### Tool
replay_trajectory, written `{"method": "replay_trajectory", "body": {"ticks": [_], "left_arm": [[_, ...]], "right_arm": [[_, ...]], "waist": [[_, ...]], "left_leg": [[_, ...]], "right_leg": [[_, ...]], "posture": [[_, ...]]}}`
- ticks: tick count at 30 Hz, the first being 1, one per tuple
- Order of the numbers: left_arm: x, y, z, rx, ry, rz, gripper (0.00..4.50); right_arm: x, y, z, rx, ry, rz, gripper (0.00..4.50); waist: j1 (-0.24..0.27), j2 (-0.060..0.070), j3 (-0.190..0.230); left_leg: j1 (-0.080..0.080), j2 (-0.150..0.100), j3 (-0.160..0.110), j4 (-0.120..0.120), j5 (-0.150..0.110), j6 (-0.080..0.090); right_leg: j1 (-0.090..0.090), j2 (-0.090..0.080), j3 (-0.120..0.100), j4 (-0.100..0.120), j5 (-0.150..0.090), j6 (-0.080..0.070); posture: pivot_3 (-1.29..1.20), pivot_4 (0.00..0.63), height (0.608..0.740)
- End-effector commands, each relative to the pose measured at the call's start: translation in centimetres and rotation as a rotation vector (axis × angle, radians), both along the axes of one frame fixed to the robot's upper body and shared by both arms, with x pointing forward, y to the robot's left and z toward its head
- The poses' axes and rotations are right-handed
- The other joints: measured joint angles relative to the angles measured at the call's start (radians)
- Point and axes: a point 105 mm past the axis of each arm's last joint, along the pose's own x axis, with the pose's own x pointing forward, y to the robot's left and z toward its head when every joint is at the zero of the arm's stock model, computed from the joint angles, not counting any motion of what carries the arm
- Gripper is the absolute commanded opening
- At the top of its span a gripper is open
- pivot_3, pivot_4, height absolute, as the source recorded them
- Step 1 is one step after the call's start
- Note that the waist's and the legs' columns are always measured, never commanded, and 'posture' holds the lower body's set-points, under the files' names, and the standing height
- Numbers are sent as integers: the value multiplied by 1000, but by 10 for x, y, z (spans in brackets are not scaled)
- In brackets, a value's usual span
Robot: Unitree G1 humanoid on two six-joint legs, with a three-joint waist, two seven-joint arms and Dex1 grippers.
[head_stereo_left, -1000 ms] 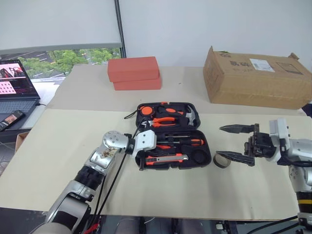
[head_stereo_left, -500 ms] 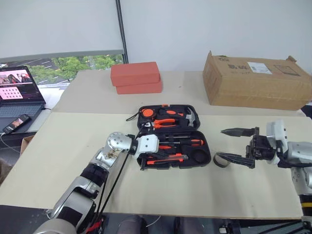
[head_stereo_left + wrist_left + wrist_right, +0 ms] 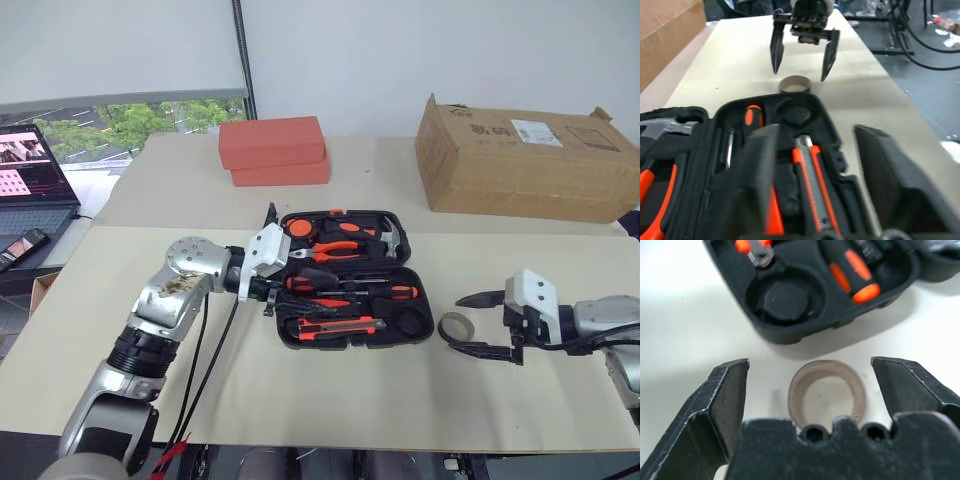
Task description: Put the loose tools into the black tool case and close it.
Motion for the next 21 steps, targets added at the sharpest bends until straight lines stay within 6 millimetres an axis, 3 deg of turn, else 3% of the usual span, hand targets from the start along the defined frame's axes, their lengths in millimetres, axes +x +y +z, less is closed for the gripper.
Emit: {"method": "replay_trajectory", "body": {"ticks": [1,2,7,10,11,15,17,21], "left_arm": [[-10,-1,22,-14,-52,-42,4337],[-12,-1,23,-12,-52,-49,4435],[-20,0,23,6,-48,-74,4500],[-23,0,21,13,-49,-81,4500],[-23,0,21,13,-49,-81,4500],[-24,1,20,17,-50,-81,4500],[-24,1,19,18,-51,-77,4500],[-25,4,16,24,-53,-67,4500]], "right_arm": [[-2,-4,0,-64,-7,20,4500],[-1,-4,-1,-70,-7,22,4500],[-1,-9,-14,-140,18,21,3313],[2,-12,-19,-156,17,11,2041],[3,-12,-19,-160,12,13,1855],[6,-12,-17,-147,-11,18,349],[9,-8,-11,-113,-31,16,61],[14,-7,3,-107,-75,20,61]], "waist": [[2,0,0],[2,0,0],[0,0,0],[0,0,0],[0,0,0],[-1,0,0],[0,0,0],[-1,0,0]], "left_leg": [[0,0,0,0,0,0],[0,0,0,0,0,1],[0,0,0,0,0,0],[0,0,0,0,0,-1],[0,0,0,0,0,-1],[1,0,0,0,0,-1],[1,0,0,0,0,-1],[1,0,0,0,0,-1]], "right_leg": [[0,0,0,0,-1,2],[0,0,0,0,-2,3],[0,1,1,1,-2,3],[0,1,1,1,-2,3],[0,1,1,1,-2,3],[0,1,2,1,-2,3],[0,2,2,1,-2,3],[0,2,2,1,-1,2]], "posture": [[0,150,712],[0,150,712],[0,150,712],[0,150,712],[0,150,712],[0,150,712],[0,150,712],[0,150,712]]}}
